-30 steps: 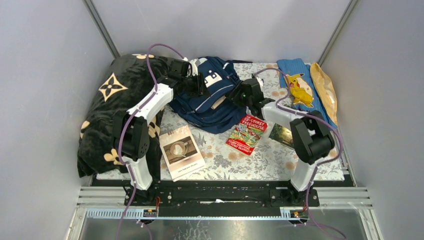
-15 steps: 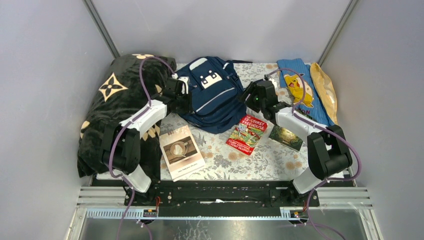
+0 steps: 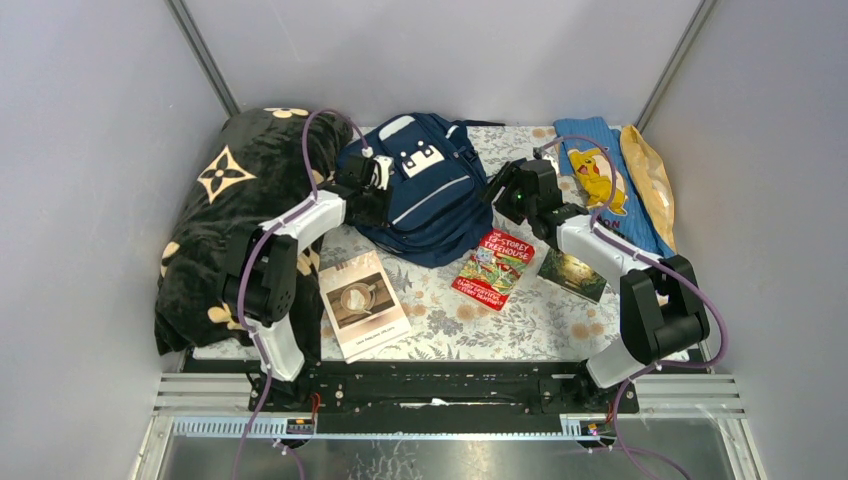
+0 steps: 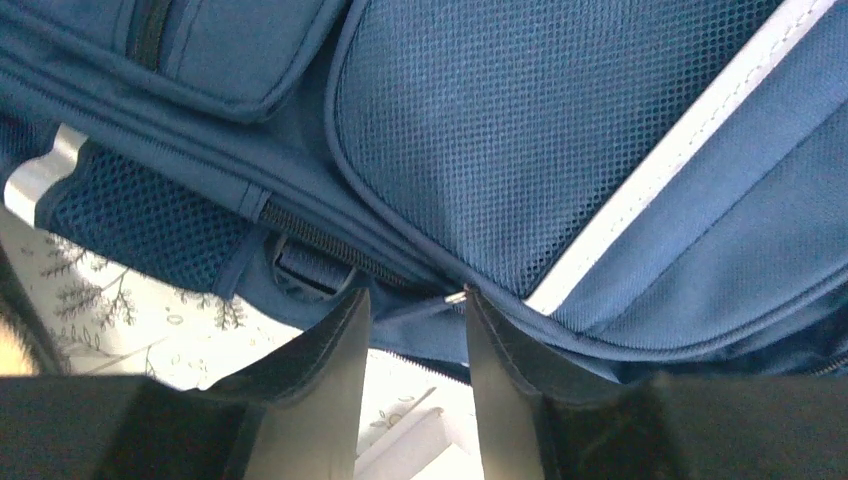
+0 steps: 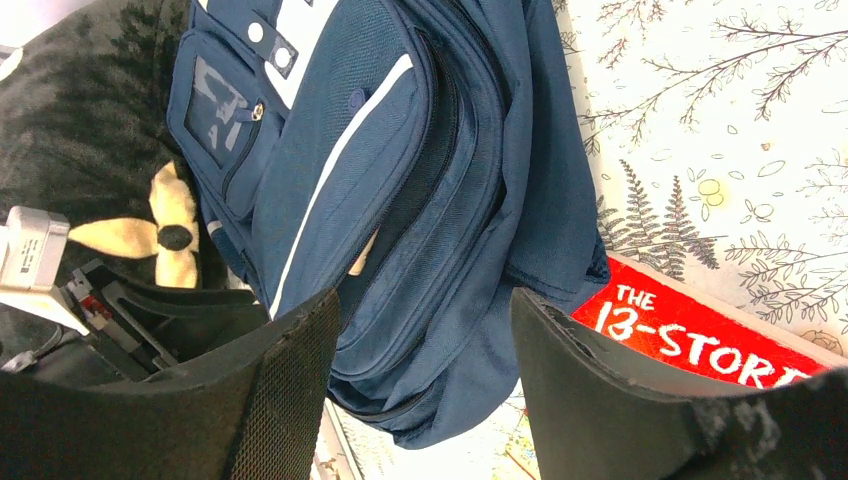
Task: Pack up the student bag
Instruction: Adjust the student bag at the center of the board.
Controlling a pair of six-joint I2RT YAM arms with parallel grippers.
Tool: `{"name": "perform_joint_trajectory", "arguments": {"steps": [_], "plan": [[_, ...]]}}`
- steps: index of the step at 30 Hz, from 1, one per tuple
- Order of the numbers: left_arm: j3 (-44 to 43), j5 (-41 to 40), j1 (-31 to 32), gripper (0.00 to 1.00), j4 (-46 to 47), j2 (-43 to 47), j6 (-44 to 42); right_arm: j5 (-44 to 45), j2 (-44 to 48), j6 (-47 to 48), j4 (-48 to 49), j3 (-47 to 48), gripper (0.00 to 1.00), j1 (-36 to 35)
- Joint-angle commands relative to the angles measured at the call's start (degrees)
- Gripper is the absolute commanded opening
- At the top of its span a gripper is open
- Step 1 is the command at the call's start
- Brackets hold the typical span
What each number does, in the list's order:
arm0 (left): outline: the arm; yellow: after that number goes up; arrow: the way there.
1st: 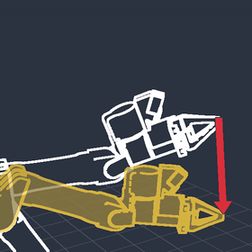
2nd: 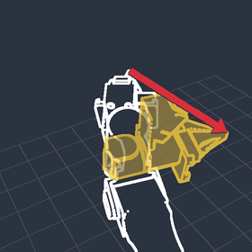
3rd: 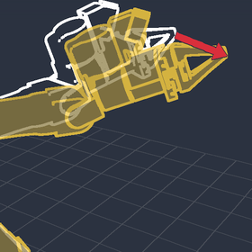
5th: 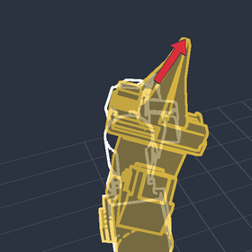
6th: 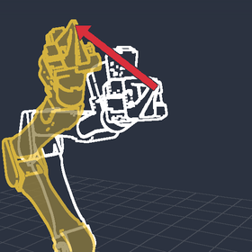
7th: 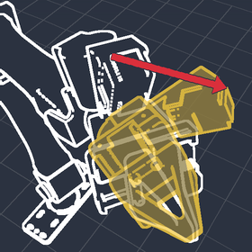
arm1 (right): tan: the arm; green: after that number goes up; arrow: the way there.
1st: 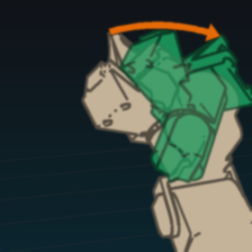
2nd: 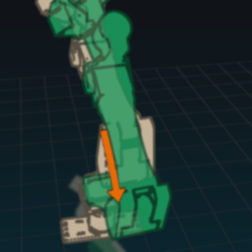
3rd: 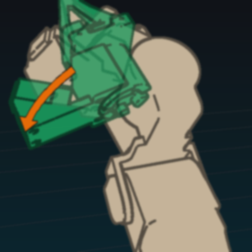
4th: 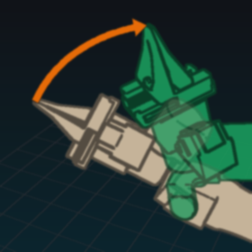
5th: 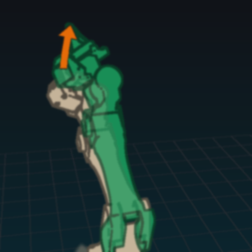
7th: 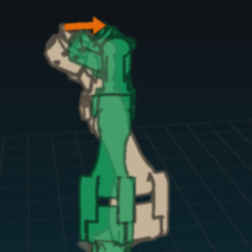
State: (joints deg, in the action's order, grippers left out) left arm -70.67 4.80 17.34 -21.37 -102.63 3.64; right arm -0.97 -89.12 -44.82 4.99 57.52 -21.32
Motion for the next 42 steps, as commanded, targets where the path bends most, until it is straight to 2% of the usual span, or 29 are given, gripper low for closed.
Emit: {"name": "perform_joint_trajectory", "arguments": {"steps": [1, 8, 14, 17, 25, 31, 37, 42], "plan": [[-2.8, 3.8, -0.5, 0.44, 1.7, -2.7, -3.3, -0.3, 2.5, -0.1, 0.5, 0.0, 0.70, -0.2], [-2.6, 5.9, -0.6, 0.41, 1.8, -4.7, -2.8, -0.5, 2.5, -0.4, 0.4, 0.5, 0.70, -0.2], [-1.4, 5.5, -0.6, 0.10, 1.6, -2.5, 0.4, 0.0, 2.5, -0.9, -0.2, 0.8, 0.70, -0.2], [-1.0, 5.0, -0.6, 0.01, 0.4, -0.4, 2.2, -0.4, 2.5, -0.9, -0.1, 1.0, 0.70, -0.2], [-0.6, 8.6, -0.5, 0.00, -4.6, 0.8, 7.8, -2.6, 1.6, -1.0, -1.4, 3.3, 0.70, -0.2], [3.1, 16.8, 0.5, 0.00, -2.3, 1.4, 13.9, -3.4, 0.4, -1.5, -1.1, 2.7, 0.71, -0.5], [4.4, 18.9, 2.9, 0.00, -0.1, 1.2, 17.5, 7.2, -5.4, 3.2, -4.0, 2.3, 0.69, 0.4], [4.2, 19.7, 3.3, 0.00, 1.0, 1.5, 19.6, -0.4, -11.5, 6.9, -7.3, 6.6, 0.68, 0.8]]}}
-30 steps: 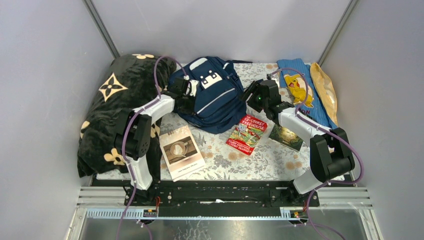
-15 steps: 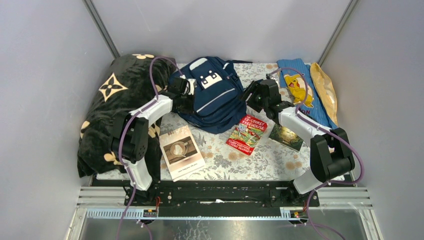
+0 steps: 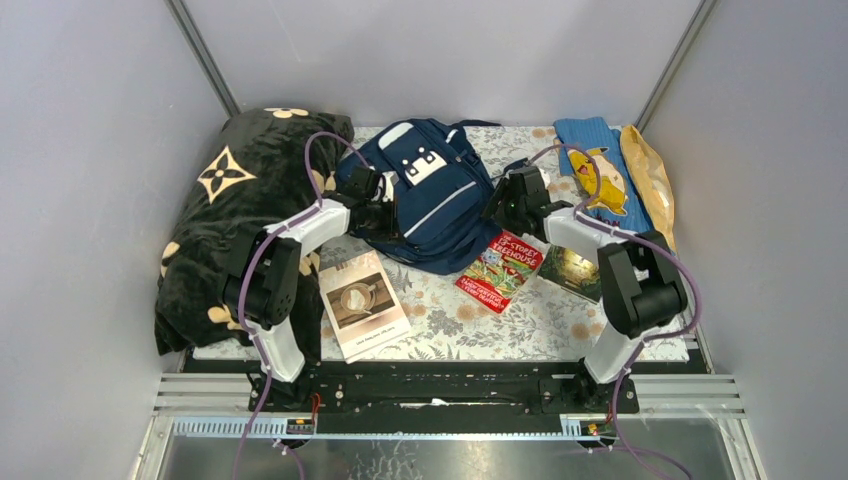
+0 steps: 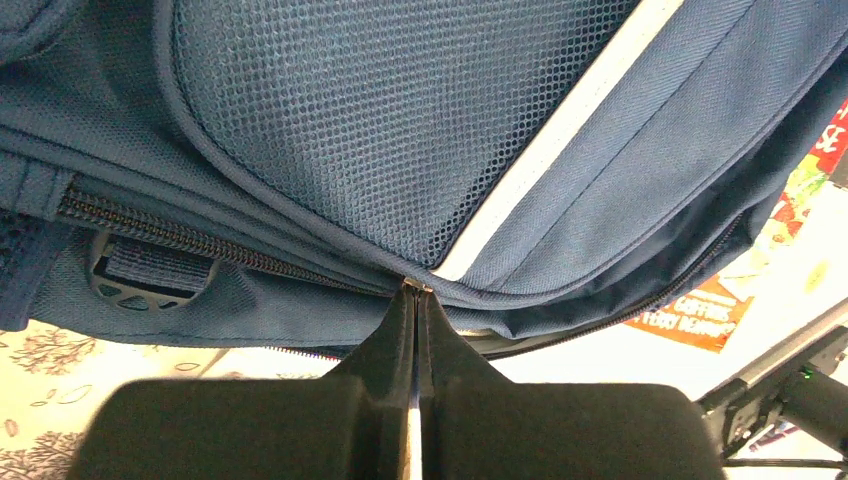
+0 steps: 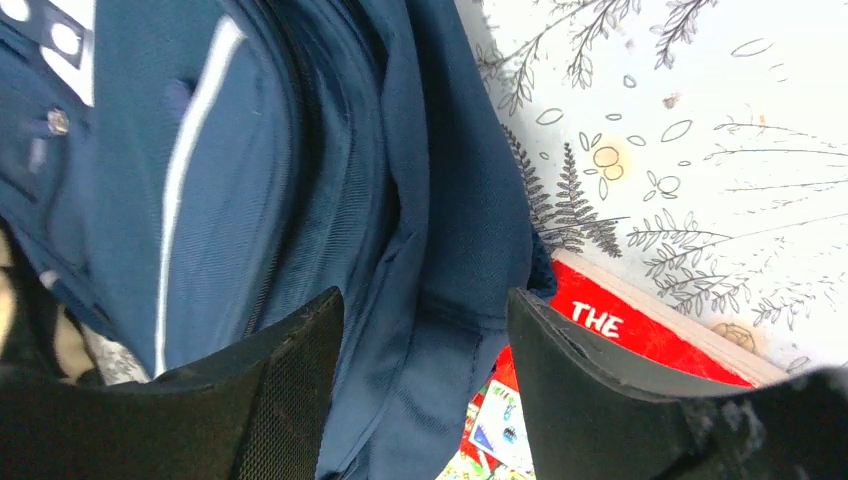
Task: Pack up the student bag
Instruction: Adjust the student bag at the center of the board.
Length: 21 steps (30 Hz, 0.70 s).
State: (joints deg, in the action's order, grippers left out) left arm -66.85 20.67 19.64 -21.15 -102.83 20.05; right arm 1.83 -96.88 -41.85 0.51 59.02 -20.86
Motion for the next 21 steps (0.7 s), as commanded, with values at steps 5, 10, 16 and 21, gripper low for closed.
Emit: {"name": "perform_joint_trajectory", "arguments": {"steps": [5, 10, 16, 21], "plan": [[-1.4, 3.7, 2.3, 0.00, -0.3, 1.4, 4.4, -11.5, -7.9, 2.4, 1.6, 4.2, 0.35, 0.4], [0.4, 5.8, 7.2, 0.00, 1.5, 3.4, 7.0, -12.8, -8.1, -2.6, 2.6, 2.3, 0.00, 0.3], [0.0, 4.5, 14.0, 0.00, 8.6, 2.4, 16.5, -12.6, -9.1, -3.9, 2.1, 3.3, 0.00, -0.6], [-6.8, 8.5, 17.3, 0.00, 13.6, -3.8, 18.5, -12.9, -9.7, -4.0, 1.7, 4.4, 0.00, -2.2]]}}
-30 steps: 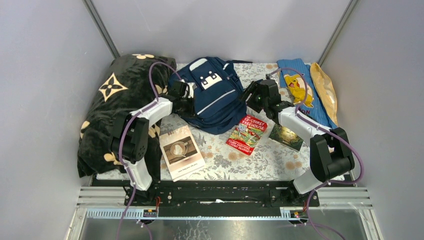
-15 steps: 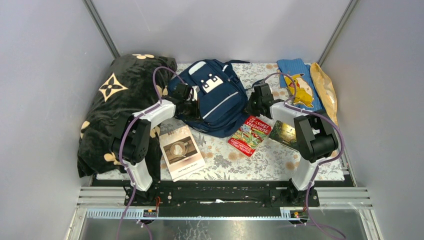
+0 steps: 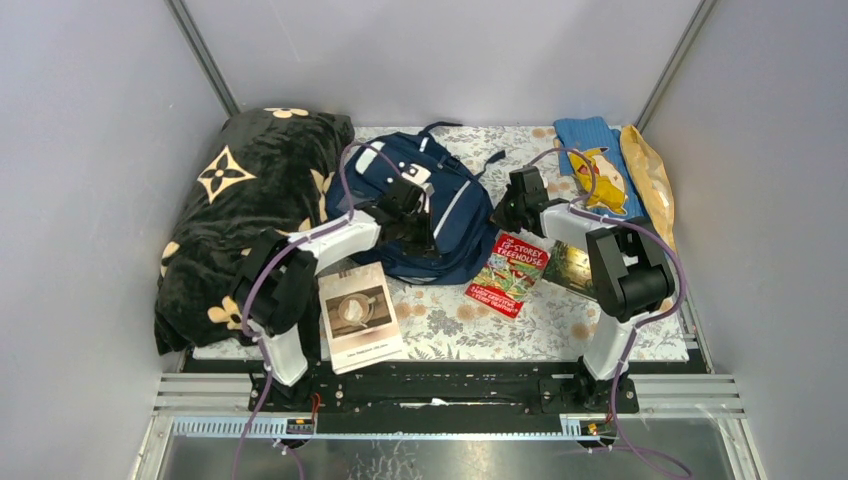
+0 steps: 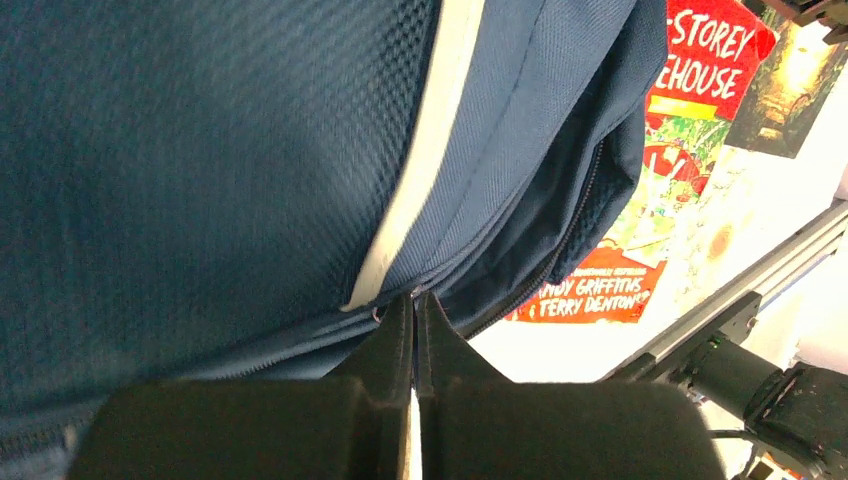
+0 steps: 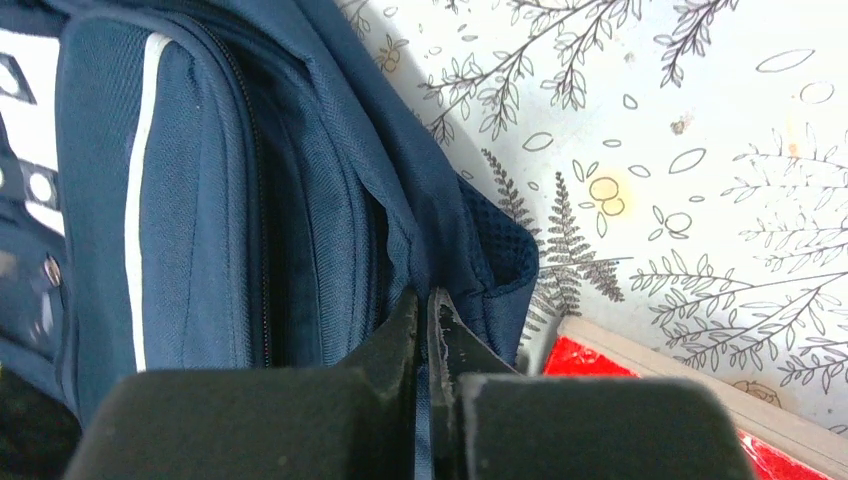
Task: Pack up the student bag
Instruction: Adjust the student bag at the center of the board, then zip the student bag at the center of the board.
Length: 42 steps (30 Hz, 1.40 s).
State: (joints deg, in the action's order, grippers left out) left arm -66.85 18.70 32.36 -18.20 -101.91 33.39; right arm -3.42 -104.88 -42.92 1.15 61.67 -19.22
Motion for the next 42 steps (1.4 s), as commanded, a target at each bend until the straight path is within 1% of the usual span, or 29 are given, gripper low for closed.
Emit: {"name": "perform_joint_trajectory", "arguments": {"steps": [1, 2, 3, 4, 5, 6, 8, 11, 13, 15, 17, 18, 19, 21, 22, 24, 26, 28, 30, 33, 36, 37, 39, 42], "plan": [[-8.9, 10.1, 4.7, 0.00, 8.5, -6.1, 4.0, -7.7, -1.2, -2.6, 0.7, 1.8, 0.00, -3.9], [-10.5, 9.3, 4.7, 0.05, 6.4, -7.1, 2.5, -7.1, -0.6, -1.6, -0.3, 1.7, 0.06, -3.8], [-11.9, 8.5, 4.7, 0.12, 3.9, -7.3, 1.1, -6.0, 0.4, -1.0, -0.7, 1.6, 0.15, -3.9], [-12.9, 7.2, 4.7, 0.18, 1.7, -7.2, -0.7, -4.7, 1.6, 0.0, -2.9, 1.3, 0.34, -3.9], [-13.7, 6.0, 4.6, 0.25, -0.3, -6.7, -2.2, -3.4, 3.3, 1.0, -3.4, 0.8, 0.46, -3.8], [-14.2, 4.7, 4.6, 0.30, -2.4, -5.6, -3.6, -1.9, 5.0, 2.0, -3.9, 0.2, 0.53, -3.8], [-14.6, 1.4, 4.5, 0.38, -6.4, -3.4, -4.9, 0.8, 8.7, 4.1, -5.3, -0.5, 0.62, -3.8], [-13.2, -2.4, 3.8, 0.41, -9.8, 0.9, -4.8, 4.2, 13.9, 7.4, -7.7, -0.7, 0.64, -3.8], [-11.0, -5.6, 2.7, 0.40, -11.5, 3.8, -1.9, 4.7, 17.3, 9.2, -8.3, -1.3, 0.64, -3.9], [-8.4, -6.5, 0.6, 0.38, -13.1, 6.4, 2.1, 3.6, 20.4, 12.0, -8.9, -1.7, 0.64, -4.6], [-4.7, -6.9, -1.1, 0.38, -13.0, 9.2, 5.4, 3.5, 22.2, 15.1, -10.5, -1.7, 0.64, -6.2], [-1.5, -8.7, -1.5, 0.38, -12.4, 10.8, 8.0, 3.6, 23.1, 16.4, -11.0, -1.8, 0.64, -7.3], [1.1, -10.3, -1.6, 0.44, -10.8, 12.5, 10.0, 3.5, 23.9, 17.5, -11.2, -2.2, 0.63, -8.4], [5.9, -11.6, -2.0, 0.51, -6.8, 15.0, 13.4, -1.3, 24.7, 20.3, -9.7, -3.4, 0.61, -10.4], [7.4, -11.9, -2.2, 0.53, -5.4, 15.6, 15.1, -3.5, 24.6, 21.6, -8.7, -4.0, 0.60, -11.4], [8.8, -12.7, -2.5, 0.57, -4.3, 15.4, 17.1, -6.9, 22.9, 25.1, -7.6, -4.2, 0.55, -14.0], [9.4, -14.5, -2.5, 0.62, -3.8, 14.8, 18.4, -8.9, 20.4, 29.1, -8.1, -3.3, 0.53, -17.6], [10.4, -13.7, -2.8, 0.67, -1.1, 14.2, 19.0, -9.3, 17.9, 31.5, -8.0, -2.7, 0.52, -20.4], [11.9, -11.6, -3.4, 0.69, 2.4, 13.6, 20.2, -10.1, 16.1, 32.7, -6.3, -3.2, 0.50, -21.4], [13.1, -10.5, -3.9, 0.70, 6.4, 12.8, 21.8, -10.7, 14.5, 33.4, -3.1, -4.7, 0.50, -21.6], [12.9, -9.6, -4.3, 0.69, 7.7, 10.9, 22.6, -11.0, 12.2, 33.0, -1.7, -4.7, 0.49, -21.6], [12.7, -9.0, -4.5, 0.68, 8.1, 10.0, 22.7, -11.5, 11.5, 32.3, 0.0, -4.9, 0.50, -21.6], [12.2, -7.7, -4.7, 0.67, 8.8, 8.3, 23.2, -12.4, 10.2, 31.5, 2.2, -5.3, 0.51, -21.6], [11.6, -7.1, -4.7, 0.66, 9.5, 6.8, 23.4, -11.6, 8.6, 31.6, 3.0, -5.7, 0.53, -21.6]]}}
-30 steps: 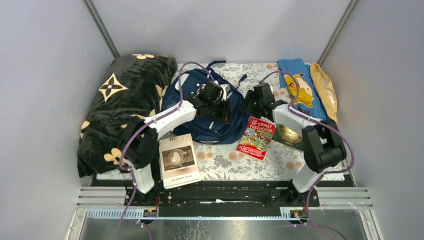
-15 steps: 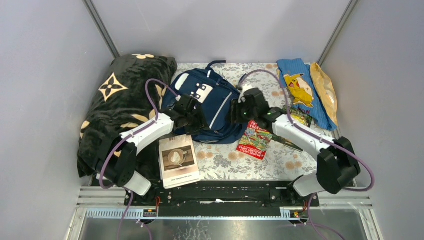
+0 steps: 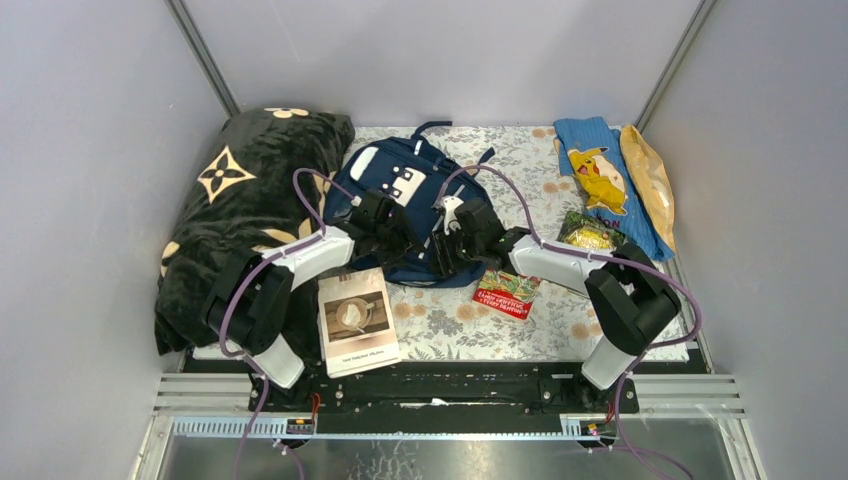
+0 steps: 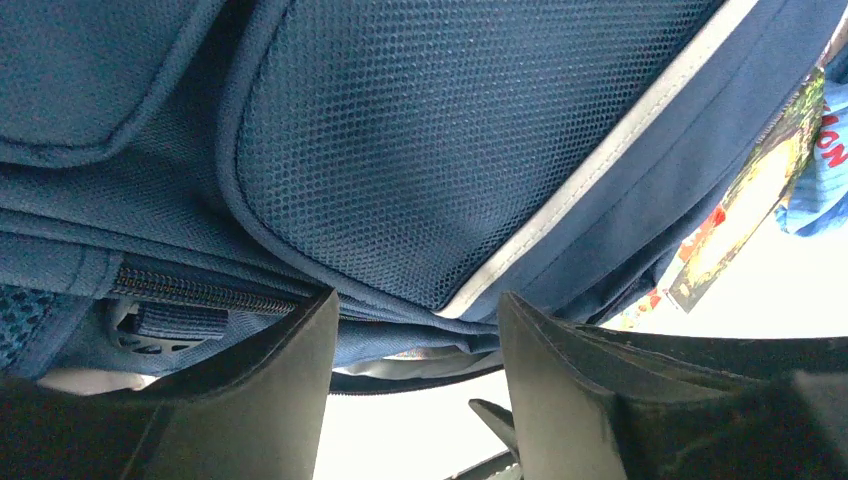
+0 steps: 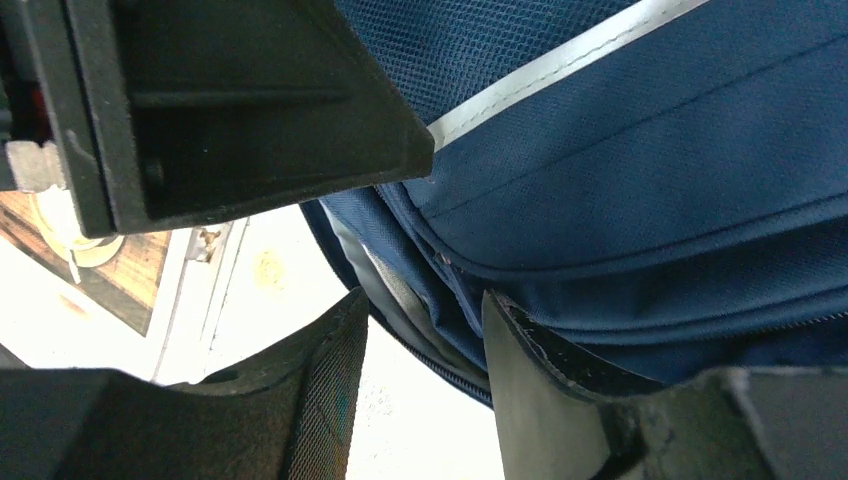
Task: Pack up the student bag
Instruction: Zip the student bag at the center of the board.
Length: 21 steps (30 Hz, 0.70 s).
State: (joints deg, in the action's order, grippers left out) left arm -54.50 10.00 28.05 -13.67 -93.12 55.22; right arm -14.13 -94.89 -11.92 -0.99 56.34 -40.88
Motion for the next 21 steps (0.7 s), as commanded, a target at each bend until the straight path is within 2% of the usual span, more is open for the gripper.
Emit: {"name": "perform_joint_trajectory", "arguments": {"steps": [1, 6, 11, 13, 18, 20, 21], "plan": [[-0.8, 1.5, -0.5, 0.66, 5.1, -2.1, 1.5, -0.6, -1.7, 0.9, 5.4, -0.5, 0.54, 0.0], [-2.1, 1.7, -0.8, 0.60, 4.8, -3.4, 0.7, 2.0, -4.3, 2.0, 4.8, -0.1, 0.56, 0.0], [-2.9, 0.7, -1.0, 0.42, 4.0, -4.0, 0.2, 5.5, -2.8, 2.9, 5.0, -0.8, 0.54, 0.0], [-3.1, 0.7, -1.1, 0.33, 3.8, -4.2, 0.1, 5.1, -3.2, 2.7, 4.3, -0.2, 0.45, 0.0], [-4.0, 1.1, -1.4, 0.10, 3.6, -4.7, -0.4, 4.5, -5.0, 1.0, 3.8, 0.5, 0.15, 0.0], [-4.2, 1.1, -1.5, 0.00, 3.4, -4.6, -0.7, 5.0, -5.6, 0.9, 2.6, 1.1, 0.08, 0.0], [-4.4, 0.9, -1.6, 0.00, 3.1, -4.5, -1.0, 5.4, -5.7, 1.0, 1.9, 1.5, 0.04, -0.1]]}}
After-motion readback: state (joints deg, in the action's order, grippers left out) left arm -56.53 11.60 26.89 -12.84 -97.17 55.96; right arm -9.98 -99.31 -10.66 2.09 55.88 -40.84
